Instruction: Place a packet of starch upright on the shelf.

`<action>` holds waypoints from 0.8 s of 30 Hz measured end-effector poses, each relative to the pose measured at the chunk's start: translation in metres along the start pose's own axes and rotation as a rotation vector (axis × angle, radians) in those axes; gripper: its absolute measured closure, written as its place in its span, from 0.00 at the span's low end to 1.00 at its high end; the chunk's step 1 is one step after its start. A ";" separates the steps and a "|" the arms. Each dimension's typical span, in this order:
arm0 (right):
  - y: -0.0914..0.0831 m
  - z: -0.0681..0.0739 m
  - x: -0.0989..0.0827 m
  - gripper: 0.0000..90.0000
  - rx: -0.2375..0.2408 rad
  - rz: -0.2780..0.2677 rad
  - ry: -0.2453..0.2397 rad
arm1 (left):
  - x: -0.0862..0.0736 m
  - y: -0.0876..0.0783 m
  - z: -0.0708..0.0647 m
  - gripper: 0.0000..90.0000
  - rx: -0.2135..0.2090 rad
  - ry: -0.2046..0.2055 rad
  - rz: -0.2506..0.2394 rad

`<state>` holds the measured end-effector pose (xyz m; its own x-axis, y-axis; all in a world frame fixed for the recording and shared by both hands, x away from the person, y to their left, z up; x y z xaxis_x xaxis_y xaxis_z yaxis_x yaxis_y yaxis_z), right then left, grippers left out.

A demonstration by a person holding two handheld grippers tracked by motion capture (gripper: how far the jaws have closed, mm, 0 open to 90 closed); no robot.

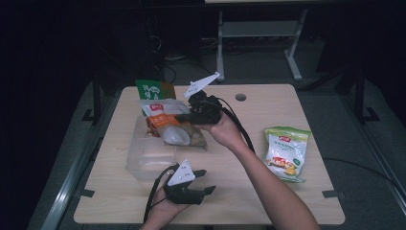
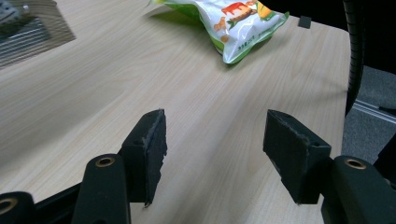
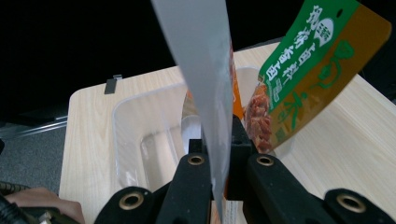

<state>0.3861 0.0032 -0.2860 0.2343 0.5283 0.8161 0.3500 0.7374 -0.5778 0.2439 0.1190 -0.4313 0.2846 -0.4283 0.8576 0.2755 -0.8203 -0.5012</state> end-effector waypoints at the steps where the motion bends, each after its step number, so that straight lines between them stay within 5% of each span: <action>1: 0.000 0.000 0.000 1.00 0.000 0.000 0.000 | 0.000 0.000 0.000 0.43 0.000 0.000 0.000; 24: 0.046 0.008 0.024 1.00 0.030 -0.015 0.011 | 0.000 -0.002 0.000 0.42 -0.002 -0.015 -0.024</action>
<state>0.4000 0.0527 -0.2932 0.2392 0.5122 0.8249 0.3265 0.7577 -0.5651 0.2428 0.1208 -0.4303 0.2917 -0.4028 0.8675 0.2809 -0.8309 -0.4803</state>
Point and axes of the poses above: each handheld gripper's, and its own axes: y roughly forward along the jaws, x roughly out of its top, z roughly to its left, the point moved 1 cm from there along y, roughly forward along the jaws, and after that the axes turned 7 degrees about -x, right-handed, at the moved point
